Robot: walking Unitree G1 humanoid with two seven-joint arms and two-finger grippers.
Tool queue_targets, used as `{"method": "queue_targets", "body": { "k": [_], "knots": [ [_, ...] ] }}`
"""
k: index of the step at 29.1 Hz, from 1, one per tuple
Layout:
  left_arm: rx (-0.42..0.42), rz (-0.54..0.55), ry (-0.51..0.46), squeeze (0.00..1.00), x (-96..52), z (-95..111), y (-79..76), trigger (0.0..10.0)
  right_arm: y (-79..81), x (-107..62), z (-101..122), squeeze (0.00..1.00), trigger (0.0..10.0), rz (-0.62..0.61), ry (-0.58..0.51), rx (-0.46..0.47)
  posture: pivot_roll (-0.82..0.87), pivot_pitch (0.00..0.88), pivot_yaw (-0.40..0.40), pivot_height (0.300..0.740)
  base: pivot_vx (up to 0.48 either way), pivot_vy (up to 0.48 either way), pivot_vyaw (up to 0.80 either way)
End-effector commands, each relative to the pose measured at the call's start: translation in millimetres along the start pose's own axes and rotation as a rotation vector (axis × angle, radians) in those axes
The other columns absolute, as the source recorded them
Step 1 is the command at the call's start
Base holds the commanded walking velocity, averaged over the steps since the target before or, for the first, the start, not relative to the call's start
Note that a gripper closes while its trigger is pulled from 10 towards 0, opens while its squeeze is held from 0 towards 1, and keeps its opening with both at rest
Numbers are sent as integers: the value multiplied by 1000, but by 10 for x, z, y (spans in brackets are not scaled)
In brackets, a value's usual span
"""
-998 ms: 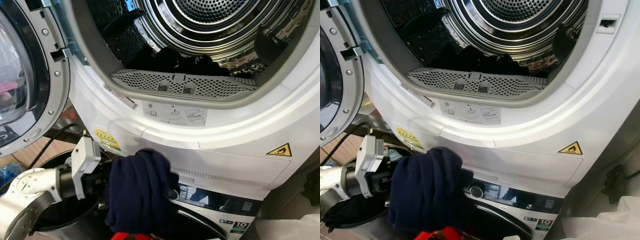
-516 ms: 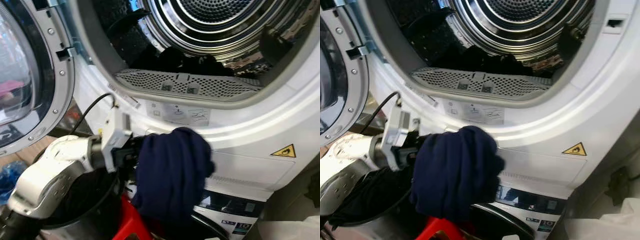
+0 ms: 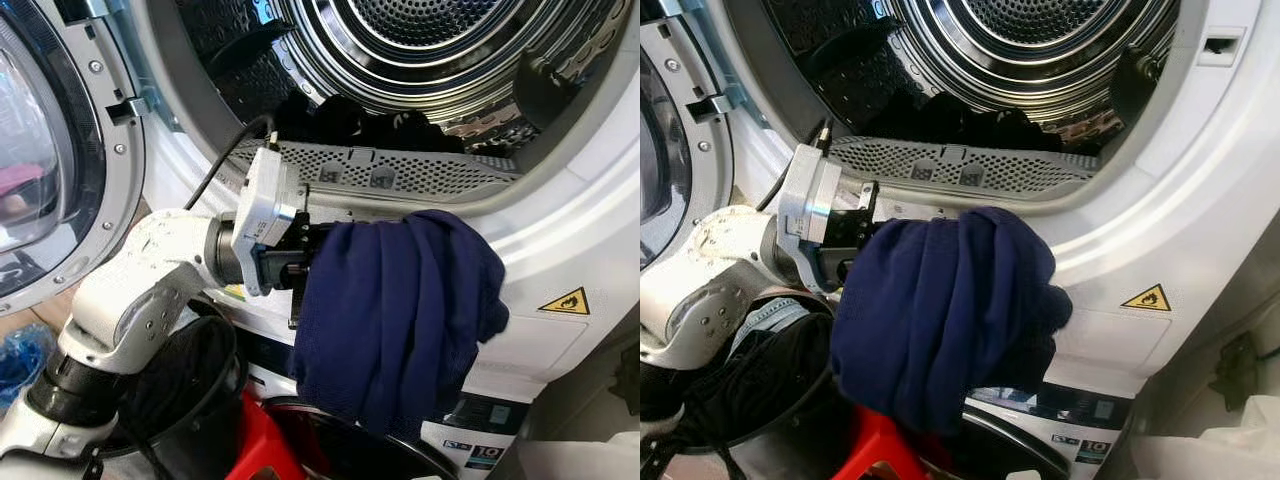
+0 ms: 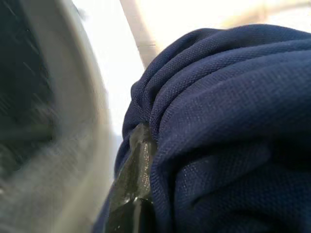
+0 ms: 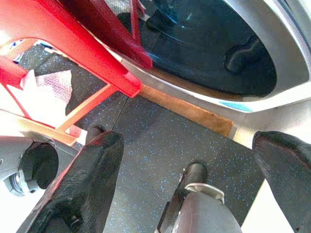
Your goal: Clothes washing
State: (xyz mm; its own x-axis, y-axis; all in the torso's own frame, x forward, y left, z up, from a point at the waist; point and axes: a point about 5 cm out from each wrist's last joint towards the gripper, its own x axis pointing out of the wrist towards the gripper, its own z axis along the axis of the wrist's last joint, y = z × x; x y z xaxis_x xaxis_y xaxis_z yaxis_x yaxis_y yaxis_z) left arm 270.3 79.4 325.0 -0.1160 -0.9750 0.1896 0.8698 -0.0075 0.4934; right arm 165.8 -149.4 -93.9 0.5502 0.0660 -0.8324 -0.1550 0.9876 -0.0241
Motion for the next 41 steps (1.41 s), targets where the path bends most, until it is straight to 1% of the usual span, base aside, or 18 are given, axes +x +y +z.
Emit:
{"method": "queue_targets", "body": {
  "k": [1,4,9,11,12,14,16,21,24,27,29,31,32,34,36,37,40,41],
  "knots": [
    [149,65,-63,0,-5,234,183,0,38,-6,-49,0,10000,8,20,2,56,0,93,740,0,0,0],
    [260,85,-28,0,17,293,384,0,43,-3,-39,0,10000,10,18,-2,59,0,90,740,0,0,0],
    [309,97,-32,0,71,326,611,0,58,2,-17,0,10000,8,12,0,44,0,95,740,0,0,0],
    [344,170,-75,0,83,310,774,0,60,4,-8,0,10000,7,10,2,42,0,95,740,0,0,0],
    [344,170,-75,0,83,310,774,0,60,4,-8,0,10000,7,10,2,42,0,95,740,0,0,0],
    [393,271,-74,0,65,302,958,0,53,6,1,0,10000,5,10,4,38,0,92,740,0,0,0],
    [408,301,-63,0,84,309,1045,0,39,6,4,0,10000,3,10,4,36,0,94,740,0,0,0],
    [442,333,-9,0,168,278,1141,0,11,4,-1,0,10000,-4,11,6,33,0,98,740,0,0,0],
    [485,454,54,0,180,244,1248,0,2,1,-9,0,10000,-8,10,12,16,0,103,740,0,0,0],
    [449,619,115,0,149,191,1364,0,-15,-3,-19,0,10000,-12,10,15,8,0,108,740,0,0,0],
    [428,694,141,0,120,162,1409,0,-28,-4,-21,0,10000,-14,8,17,6,0,111,740,0,0,0],
    [348,761,203,0,88,38,1443,235,-45,-4,-6,0,10000,-17,0,21,4,0,113,740,0,0,0],
    [311,782,290,0,84,-97,1440,10000,-38,-1,10,0,10000,-17,-6,21,3,0,115,740,0,0,0],
    [283,800,324,0,81,-177,1433,10000,-18,3,24,0,10000,-16,-11,21,-1,0,120,740,0,0,0],
    [203,789,349,0,87,-292,1404,10000,10,7,38,0,10000,-17,-17,29,-10,0,124,740,0,0,0],
    [151,692,373,0,122,-398,1337,10000,31,8,41,0,10000,-16,-19,32,-14,0,127,740,0,0,0],
    [121,557,382,0,174,-481,1250,10000,47,8,36,0,10000,-17,-20,41,-17,0,133,740,0,0,0],
    [134,468,401,0,207,-515,1198,10000,55,7,30,0,10000,-18,-19,43,-17,0,135,740,0,0,0]
  ]
}}
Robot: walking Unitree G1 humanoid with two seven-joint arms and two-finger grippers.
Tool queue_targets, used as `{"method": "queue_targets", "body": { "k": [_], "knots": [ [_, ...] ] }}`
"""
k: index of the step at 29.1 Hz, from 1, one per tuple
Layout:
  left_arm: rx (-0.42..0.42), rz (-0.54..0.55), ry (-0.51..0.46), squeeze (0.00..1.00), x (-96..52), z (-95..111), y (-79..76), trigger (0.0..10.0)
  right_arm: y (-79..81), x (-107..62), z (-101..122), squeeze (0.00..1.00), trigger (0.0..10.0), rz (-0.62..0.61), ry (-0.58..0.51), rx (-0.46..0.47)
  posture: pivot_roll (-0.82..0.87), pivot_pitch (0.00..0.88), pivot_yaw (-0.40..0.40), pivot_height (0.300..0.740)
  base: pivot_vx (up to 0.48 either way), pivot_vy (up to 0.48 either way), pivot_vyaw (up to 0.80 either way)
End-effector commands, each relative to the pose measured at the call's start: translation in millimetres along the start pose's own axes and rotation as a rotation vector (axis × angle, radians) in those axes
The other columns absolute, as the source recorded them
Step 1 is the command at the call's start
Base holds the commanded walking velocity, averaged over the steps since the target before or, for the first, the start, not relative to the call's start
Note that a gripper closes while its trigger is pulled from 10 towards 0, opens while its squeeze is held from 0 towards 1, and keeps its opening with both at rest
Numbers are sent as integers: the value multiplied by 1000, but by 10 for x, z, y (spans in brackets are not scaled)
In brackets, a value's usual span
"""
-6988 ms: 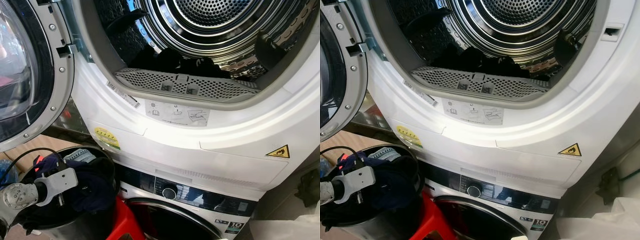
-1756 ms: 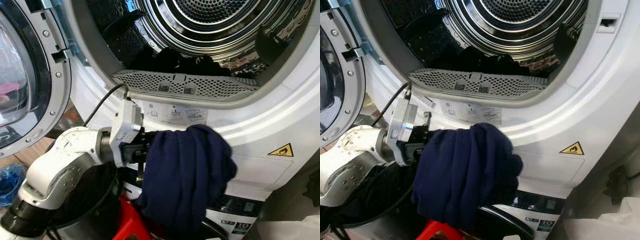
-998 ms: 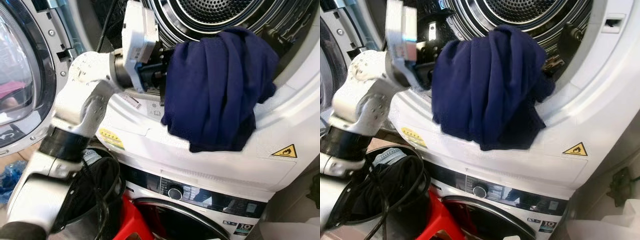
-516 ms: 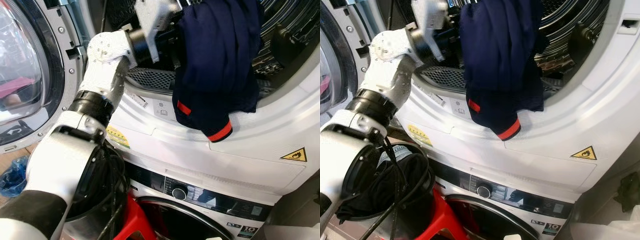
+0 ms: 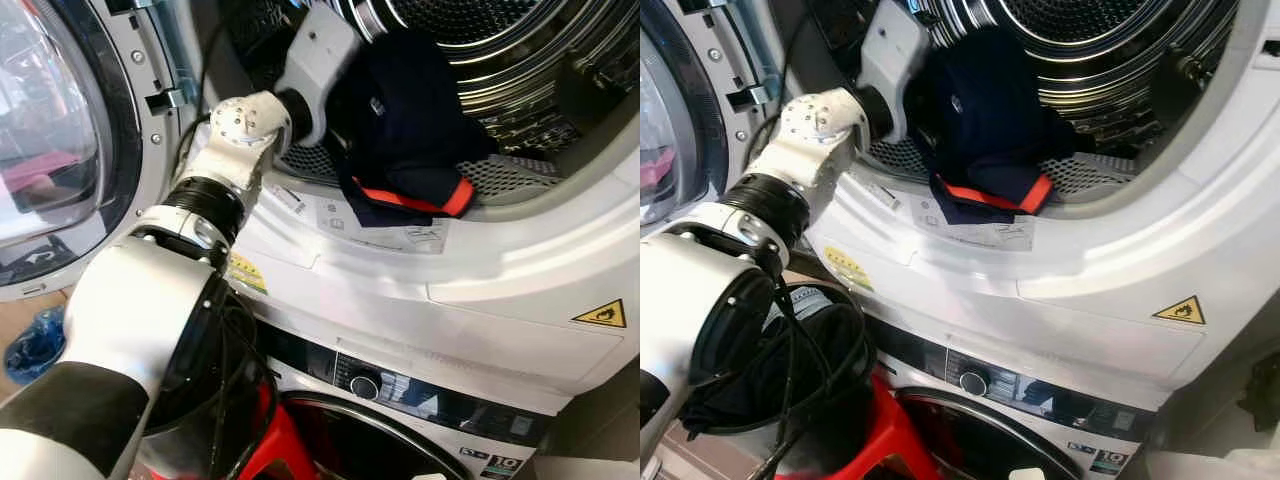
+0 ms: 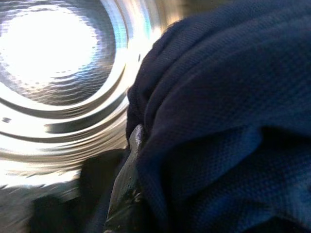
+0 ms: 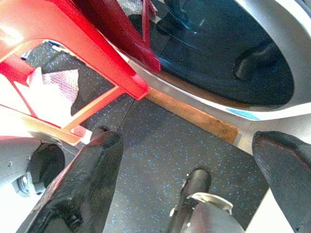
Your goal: Clothes washing
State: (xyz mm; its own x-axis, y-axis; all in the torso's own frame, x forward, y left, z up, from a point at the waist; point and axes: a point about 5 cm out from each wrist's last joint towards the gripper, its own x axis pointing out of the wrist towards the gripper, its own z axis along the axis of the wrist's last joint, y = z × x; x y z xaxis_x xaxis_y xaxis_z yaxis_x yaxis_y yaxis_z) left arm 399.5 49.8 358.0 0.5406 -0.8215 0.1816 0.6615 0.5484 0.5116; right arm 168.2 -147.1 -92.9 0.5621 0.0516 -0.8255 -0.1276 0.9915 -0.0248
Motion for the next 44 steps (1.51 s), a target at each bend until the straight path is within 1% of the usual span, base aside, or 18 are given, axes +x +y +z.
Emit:
{"method": "queue_targets", "body": {
  "k": [1,4,8,10,12,15,18,20,24,28,30,31,32,33,38,40,41,44],
  "knots": [
    [84,-155,55,0,-6,-108,-142,10000,40,0,-2,0,10000,-2,-5,20,-17,0,135,740,0,0,0],
    [183,-181,79,0,18,-110,-190,10000,52,-1,-8,0,10000,-1,-3,19,-15,0,137,740,0,0,0],
    [153,-87,-9,0,49,25,-123,10000,100,-3,-28,0,10000,3,3,19,-25,0,142,740,0,0,0],
    [129,-88,-14,0,55,47,-111,10000,118,-4,-31,0,10000,4,3,22,-39,0,150,740,0,0,0],
    [153,-109,20,0,80,39,-136,10000,128,-5,-37,0,10000,4,4,21,-49,0,159,740,0,0,0],
    [136,-277,66,0,151,-73,-365,10000,77,-3,-7,0,10000,-17,-16,49,-86,0,185,740,0,0,0],
    [96,-454,52,0,154,-183,-587,10000,47,-12,-32,0,10000,-23,-21,63,-94,0,188,740,0,0,0],
    [86,-486,35,0,150,-198,-630,10000,46,-19,-57,0,10000,-23,-18,64,-96,0,185,740,0,0,0],
    [76,-498,-50,0,165,-62,-599,10000,52,-34,-114,0,10000,-21,-11,63,-96,0,186,740,0,0,0],
    [152,-514,-146,0,178,172,-534,10000,43,-36,-117,0,10000,-24,-14,64,-95,0,187,740,0,0,0],
    [232,-507,-174,0,166,281,-484,10000,42,-35,-111,0,10000,-25,-16,63,-94,0,183,740,0,0,0],
    [275,-487,-184,0,157,333,-446,10000,43,-34,-109,0,10000,-25,-16,61,-93,0,183,740,0,0,0],
    [353,-376,-201,0,160,443,-347,10000,46,-33,-107,0,10000,-23,-16,55,-91,0,184,740,0,0,0],
    [372,-314,-225,0,160,518,-290,10000,46,-33,-106,0,10000,-23,-16,53,-91,0,185,740,0,0,0],
    [375,-192,-296,0,150,743,-145,10000,46,-34,-107,0,10000,-25,-17,45,-98,0,190,740,0,0,0],
    [386,-107,-333,0,158,945,-51,10000,68,-31,-95,0,10000,-25,-21,47,-106,0,194,740,0,0,0],
    [386,-107,-333,0,158,945,-51,10000,68,-31,-95,0,10000,-25,-21,47,-106,0,194,740,0,0,0],
    [342,41,-350,0,153,1058,72,10000,99,-31,-95,0,10000,-24,-24,50,-112,0,197,740,0,0,0]
  ]
}}
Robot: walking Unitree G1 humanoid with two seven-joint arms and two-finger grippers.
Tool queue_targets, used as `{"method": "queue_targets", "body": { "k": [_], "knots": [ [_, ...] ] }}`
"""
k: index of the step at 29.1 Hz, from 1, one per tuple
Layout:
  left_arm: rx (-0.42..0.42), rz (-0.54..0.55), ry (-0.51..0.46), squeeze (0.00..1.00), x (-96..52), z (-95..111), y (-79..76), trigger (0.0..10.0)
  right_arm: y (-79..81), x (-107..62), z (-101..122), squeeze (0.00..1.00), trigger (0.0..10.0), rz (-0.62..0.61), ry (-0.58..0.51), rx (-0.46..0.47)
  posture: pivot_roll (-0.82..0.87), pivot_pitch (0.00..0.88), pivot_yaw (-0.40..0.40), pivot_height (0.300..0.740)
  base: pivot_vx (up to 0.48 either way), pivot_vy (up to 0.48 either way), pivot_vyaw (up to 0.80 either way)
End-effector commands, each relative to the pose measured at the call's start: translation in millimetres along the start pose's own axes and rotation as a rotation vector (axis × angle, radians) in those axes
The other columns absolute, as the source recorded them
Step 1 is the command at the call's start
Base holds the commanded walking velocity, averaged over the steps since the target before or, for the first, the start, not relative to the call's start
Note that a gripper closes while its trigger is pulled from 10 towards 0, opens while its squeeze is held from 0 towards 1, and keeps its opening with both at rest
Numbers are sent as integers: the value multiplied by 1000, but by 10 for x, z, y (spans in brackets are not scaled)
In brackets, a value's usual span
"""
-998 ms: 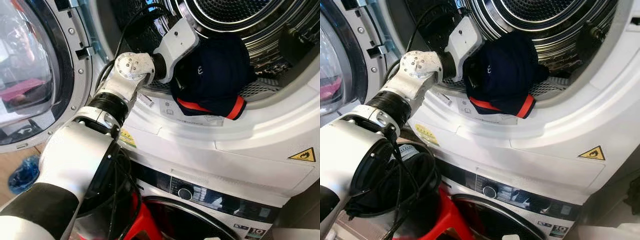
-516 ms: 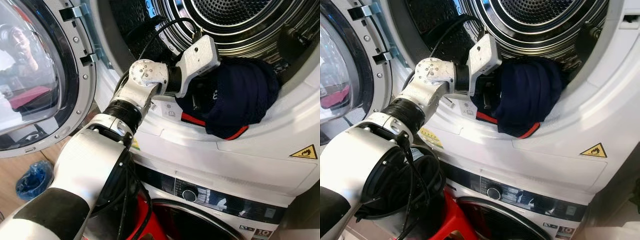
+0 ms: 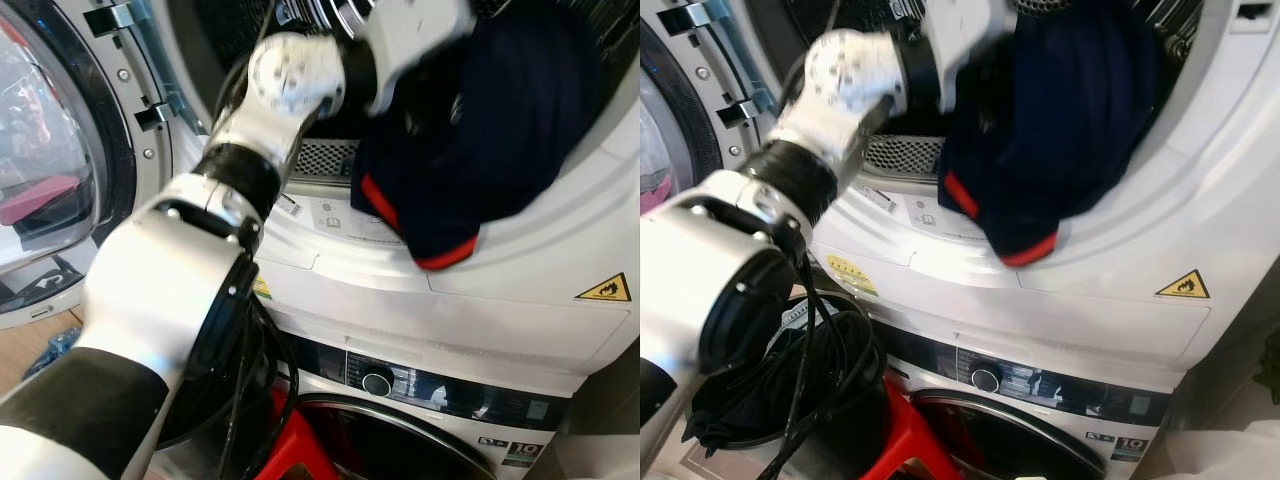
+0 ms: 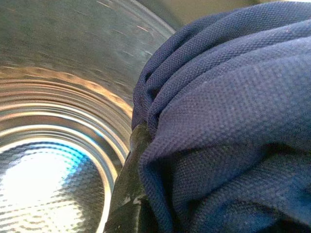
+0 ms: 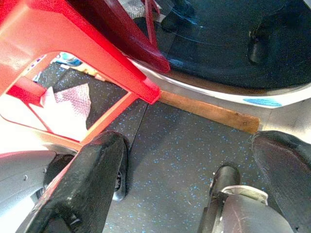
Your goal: Clothes washing
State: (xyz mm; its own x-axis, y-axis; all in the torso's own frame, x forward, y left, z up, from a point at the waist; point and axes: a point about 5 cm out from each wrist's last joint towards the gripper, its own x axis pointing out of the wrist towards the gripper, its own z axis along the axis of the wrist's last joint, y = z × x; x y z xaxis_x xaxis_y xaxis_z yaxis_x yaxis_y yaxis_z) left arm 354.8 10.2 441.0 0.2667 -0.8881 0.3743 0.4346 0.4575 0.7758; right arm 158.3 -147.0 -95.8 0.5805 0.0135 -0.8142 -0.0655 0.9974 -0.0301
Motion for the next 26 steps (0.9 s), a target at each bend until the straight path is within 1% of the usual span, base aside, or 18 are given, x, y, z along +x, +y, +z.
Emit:
{"method": "queue_targets", "body": {
  "k": [1,5,6,7,8,10,11,12,15,17,18,20,21,22,25,26],
  "knots": [
    [-8,193,27,0,-96,20,241,10000,93,-4,-7,0,10000,17,-5,3,-115,0,198,740,0,0,0],
    [-25,426,85,0,-219,-40,423,10000,104,-10,-23,0,10000,13,-5,10,-123,0,202,740,0,0,0],
    [-25,426,85,0,-219,-40,423,10000,104,-10,-23,0,10000,13,-5,10,-123,0,202,740,0,0,0],
    [-53,550,140,0,-341,-126,514,10000,106,-13,-34,0,10000,12,-3,10,-124,0,202,740,0,0,0],
    [-62,589,171,0,-396,-179,531,10000,105,-14,-41,0,10000,12,-2,10,-124,0,202,740,0,0,0],
    [-44,638,246,0,-496,-295,531,10000,101,-19,-57,0,10000,10,1,11,-129,0,205,740,0,0,0],
    [-89,672,311,0,-591,-429,502,10000,89,-24,-75,0,10000,7,5,16,-128,0,205,740,0,0,0],
    [-112,681,331,0,-620,-475,488,10000,85,-25,-81,0,10000,6,6,17,-128,0,206,740,0,0,0],
    [-226,638,394,0,-668,-660,340,10000,72,-34,-113,0,10000,6,14,19,-128,0,204,740,0,0,0],
    [-288,528,471,0,-660,-812,146,10000,60,-38,-128,0,10000,3,19,21,-130,0,204,740,0,0,0],
    [-353,485,477,0,-654,-858,73,10000,55,-38,-129,0,10000,2,19,22,-134,1,202,740,0,0,0],
    [-454,422,459,0,-632,-896,-22,10000,43,-38,-129,0,10000,-2,18,25,-131,6,200,740,0,0,0],
    [-454,422,459,0,-632,-896,-22,10000,43,-38,-129,0,10000,-2,18,25,-131,6,200,740,0,0,0],
    [-512,369,429,0,-608,-894,-71,10000,30,-38,-130,0,10000,-5,18,26,-131,11,198,740,0,0,0],
    [-554,281,391,0,-574,-870,-118,10000,14,-38,-129,0,10000,-7,19,26,-129,15,198,740,0,0,0],
    [-533,209,384,0,-550,-848,-147,10000,5,-37,-126,0,10000,-8,20,23,-132,19,196,740,0,0,0]
  ]
}}
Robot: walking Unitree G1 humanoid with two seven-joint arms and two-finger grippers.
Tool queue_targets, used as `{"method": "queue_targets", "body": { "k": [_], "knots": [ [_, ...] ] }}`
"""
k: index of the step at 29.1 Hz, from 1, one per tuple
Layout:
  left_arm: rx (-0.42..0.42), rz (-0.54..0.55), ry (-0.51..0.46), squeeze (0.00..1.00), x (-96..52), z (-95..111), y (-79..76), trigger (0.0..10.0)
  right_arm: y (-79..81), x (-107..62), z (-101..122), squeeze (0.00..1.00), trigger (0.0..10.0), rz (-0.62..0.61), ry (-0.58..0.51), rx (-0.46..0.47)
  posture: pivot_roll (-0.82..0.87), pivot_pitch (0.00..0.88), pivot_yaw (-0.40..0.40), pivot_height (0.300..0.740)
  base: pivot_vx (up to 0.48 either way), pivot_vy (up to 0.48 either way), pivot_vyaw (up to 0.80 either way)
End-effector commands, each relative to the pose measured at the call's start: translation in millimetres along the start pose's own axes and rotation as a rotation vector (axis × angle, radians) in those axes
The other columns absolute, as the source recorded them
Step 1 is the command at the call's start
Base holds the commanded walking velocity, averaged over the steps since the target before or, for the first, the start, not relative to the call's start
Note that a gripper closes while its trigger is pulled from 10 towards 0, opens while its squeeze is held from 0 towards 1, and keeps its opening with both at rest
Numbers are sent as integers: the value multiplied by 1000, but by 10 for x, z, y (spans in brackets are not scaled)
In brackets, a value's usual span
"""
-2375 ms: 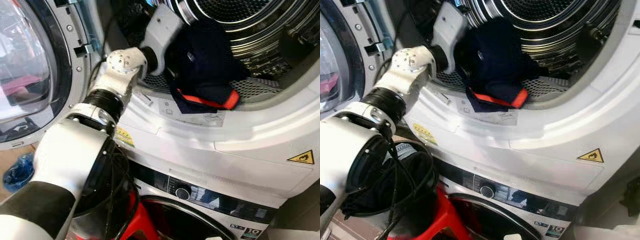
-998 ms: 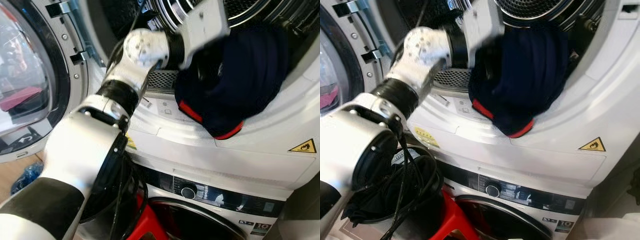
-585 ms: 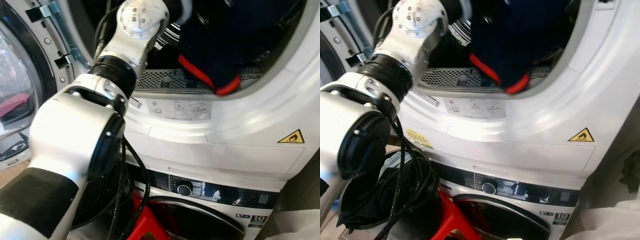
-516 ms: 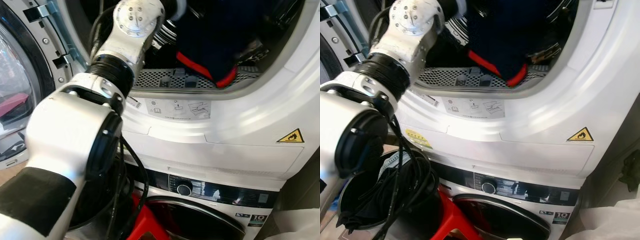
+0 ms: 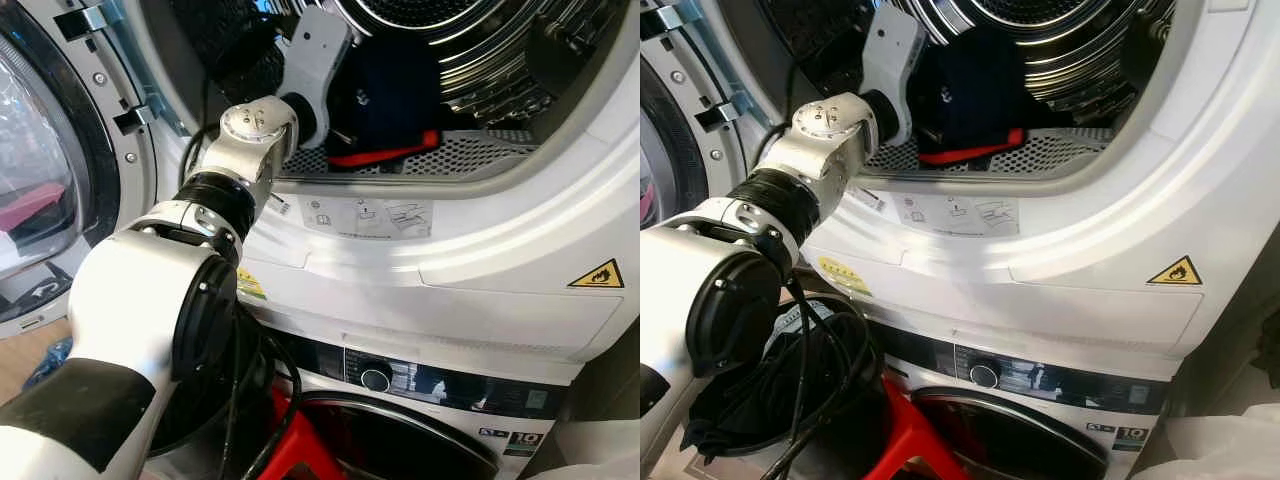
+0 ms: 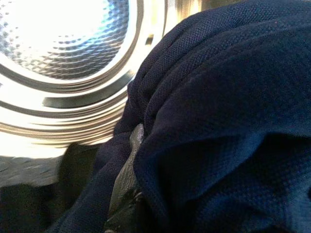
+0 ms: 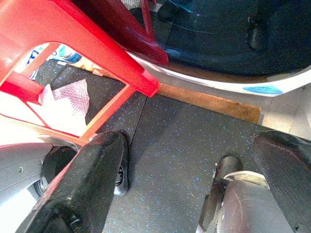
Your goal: Clothes washing
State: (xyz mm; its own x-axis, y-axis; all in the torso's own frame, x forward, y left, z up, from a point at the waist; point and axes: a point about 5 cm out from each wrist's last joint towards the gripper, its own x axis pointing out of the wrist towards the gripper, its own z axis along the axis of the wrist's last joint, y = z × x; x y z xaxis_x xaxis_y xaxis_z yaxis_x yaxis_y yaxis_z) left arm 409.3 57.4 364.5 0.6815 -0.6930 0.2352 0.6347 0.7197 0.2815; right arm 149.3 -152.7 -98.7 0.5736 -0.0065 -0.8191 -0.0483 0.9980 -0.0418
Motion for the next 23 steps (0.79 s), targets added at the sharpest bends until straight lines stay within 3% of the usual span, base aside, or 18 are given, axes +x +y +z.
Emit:
{"method": "queue_targets", "body": {
  "k": [1,5,6,9,10,11,12,23],
  "knots": [
    [17,-76,7,0,-5,23,-23,10000,55,-8,-32,0,10000,12,10,16,-132,19,196,740,0,0,0],
    [47,-153,-27,0,17,115,-76,10000,33,-4,-18,0,10000,6,5,17,-140,23,192,740,0,0,0],
    [97,-182,-28,0,28,151,-101,10000,21,-5,-20,0,10000,3,5,19,-137,23,189,740,0,0,0],
    [137,-165,-52,0,49,212,-114,10000,10,-9,-36,0,10000,1,10,17,-132,28,186,740,0,0,0],
    [147,-143,-46,192,51,205,-105,10000,10,-12,-48,0,10000,2,14,14,-132,29,185,740,0,0,0],
    [150,-131,-41,192,49,195,-97,10000,11,-14,-55,0,10000,3,16,13,-132,29,185,740,0,0,0],
    [138,-84,-25,1000,33,155,-55,10000,14,-14,-58,0,10000,3,17,15,-135,28,185,740,0,0,0],
    [103,-90,-61,1000,-4,198,-2,10000,21,-16,-67,0,10000,8,20,7,-119,31,180,740,0,0,0]
  ]
}}
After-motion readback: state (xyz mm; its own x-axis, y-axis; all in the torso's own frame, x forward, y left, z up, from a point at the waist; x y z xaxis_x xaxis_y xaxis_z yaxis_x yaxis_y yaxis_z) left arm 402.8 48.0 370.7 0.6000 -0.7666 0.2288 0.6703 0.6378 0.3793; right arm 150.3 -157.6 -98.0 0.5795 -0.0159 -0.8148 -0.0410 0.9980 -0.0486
